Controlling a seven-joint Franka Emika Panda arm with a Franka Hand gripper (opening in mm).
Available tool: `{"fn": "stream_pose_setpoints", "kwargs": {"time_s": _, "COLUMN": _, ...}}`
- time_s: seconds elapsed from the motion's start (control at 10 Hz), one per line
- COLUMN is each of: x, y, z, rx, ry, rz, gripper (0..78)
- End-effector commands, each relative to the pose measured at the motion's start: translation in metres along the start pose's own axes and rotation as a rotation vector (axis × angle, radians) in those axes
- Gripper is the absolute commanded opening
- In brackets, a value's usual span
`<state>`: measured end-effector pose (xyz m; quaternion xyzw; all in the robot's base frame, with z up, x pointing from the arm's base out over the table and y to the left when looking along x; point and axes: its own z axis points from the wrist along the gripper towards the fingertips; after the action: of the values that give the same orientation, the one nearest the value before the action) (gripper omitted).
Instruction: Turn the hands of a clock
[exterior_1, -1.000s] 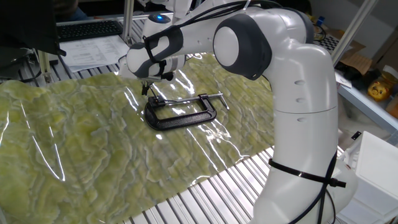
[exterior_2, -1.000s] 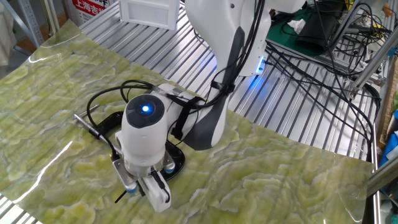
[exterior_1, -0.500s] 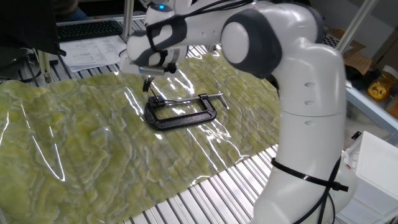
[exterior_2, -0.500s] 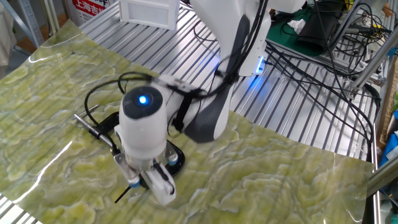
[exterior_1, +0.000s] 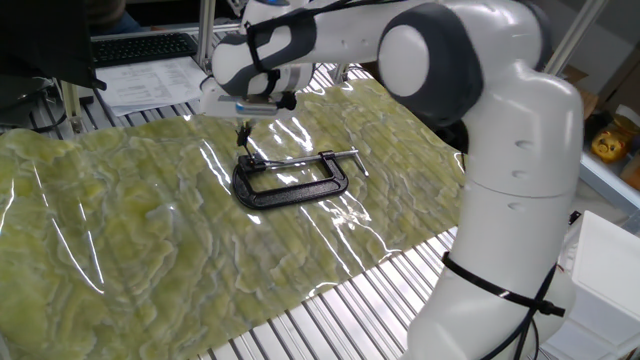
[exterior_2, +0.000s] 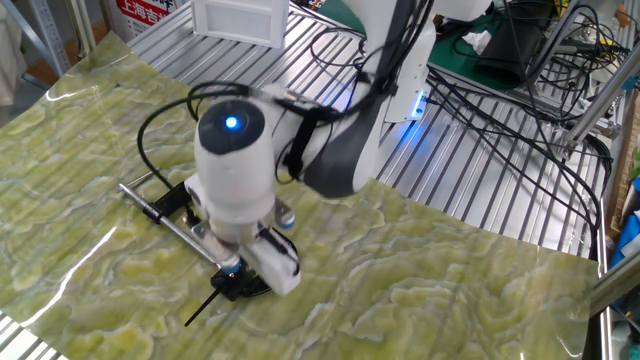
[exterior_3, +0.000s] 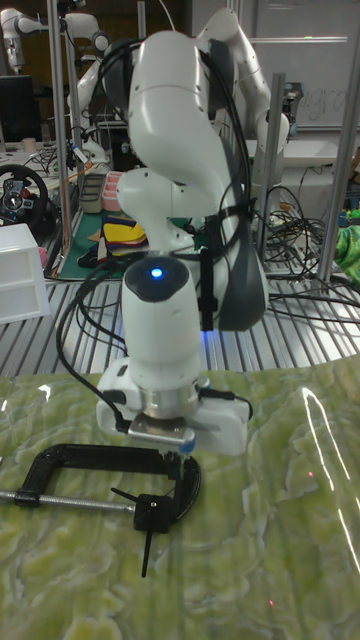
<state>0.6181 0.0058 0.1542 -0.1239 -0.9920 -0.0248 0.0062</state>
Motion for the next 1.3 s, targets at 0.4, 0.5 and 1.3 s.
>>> {"fn": "stream_pose_setpoints", "kwargs": {"time_s": 0.4, "x": 0.024, "y": -0.02, "z": -0.038, "rx": 0.008, "ry": 0.021, "rz": -0.143, "gripper": 0.0}}
{"fn": "stream_pose_setpoints", "kwargs": {"time_s": 0.5, "x": 0.025, "y": -0.021, "z": -0.04, "rx": 0.008, "ry": 0.021, "rz": -0.151, "gripper": 0.0}}
{"fn": "stream_pose_setpoints", "kwargs": {"time_s": 1.3, "x": 0.032, "y": -0.029, "z": -0.05, "rx": 0.006, "ry": 0.025, "rz": -0.206, "gripper": 0.0}}
